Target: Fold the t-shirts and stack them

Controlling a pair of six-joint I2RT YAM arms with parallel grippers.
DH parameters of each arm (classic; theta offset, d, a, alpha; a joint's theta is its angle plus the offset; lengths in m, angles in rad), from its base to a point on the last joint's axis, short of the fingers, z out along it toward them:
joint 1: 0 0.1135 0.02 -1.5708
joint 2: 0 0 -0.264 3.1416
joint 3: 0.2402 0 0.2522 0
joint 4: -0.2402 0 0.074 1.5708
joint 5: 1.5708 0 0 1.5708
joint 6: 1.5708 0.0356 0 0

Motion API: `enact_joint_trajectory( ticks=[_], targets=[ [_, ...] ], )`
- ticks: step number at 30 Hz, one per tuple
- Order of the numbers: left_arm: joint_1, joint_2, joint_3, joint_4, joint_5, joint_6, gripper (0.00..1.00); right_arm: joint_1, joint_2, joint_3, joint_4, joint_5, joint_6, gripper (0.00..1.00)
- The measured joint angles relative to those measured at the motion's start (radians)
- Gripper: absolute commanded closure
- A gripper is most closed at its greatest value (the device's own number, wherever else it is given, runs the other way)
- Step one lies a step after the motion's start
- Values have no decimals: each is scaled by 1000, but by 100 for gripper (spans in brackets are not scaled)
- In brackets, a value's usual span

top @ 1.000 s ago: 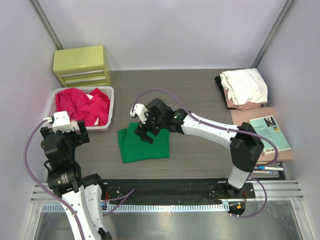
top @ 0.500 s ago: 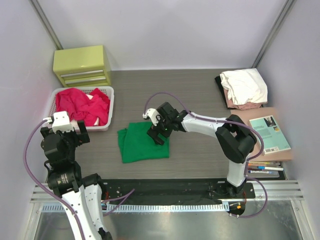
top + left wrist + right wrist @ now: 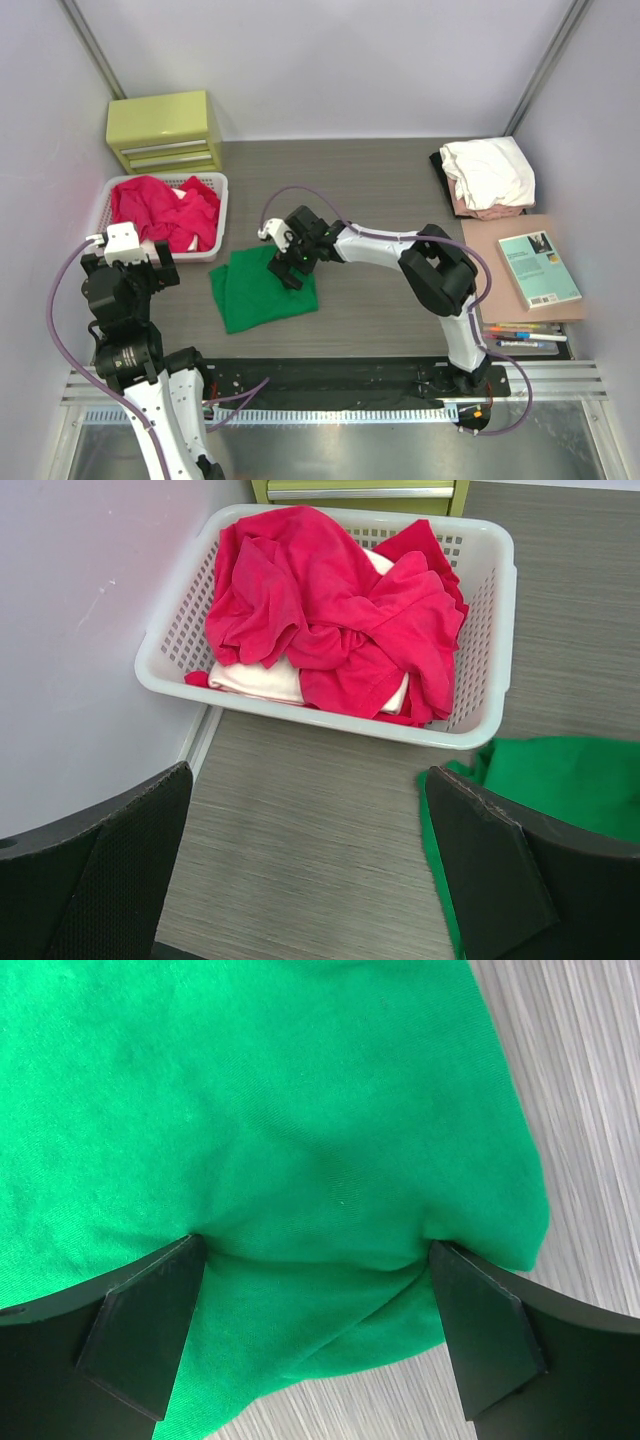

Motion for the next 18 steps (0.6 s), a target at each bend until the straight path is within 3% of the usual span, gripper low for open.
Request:
enact_joint_trajectory(
  ticks=[10,18],
  targets=[
    [0,0,0,0,1,0,0,53,55,71,23,34,3,0],
    [1,6,-4,0,28,0,0,53,-194,-53,-48,140,0,0]
  ],
)
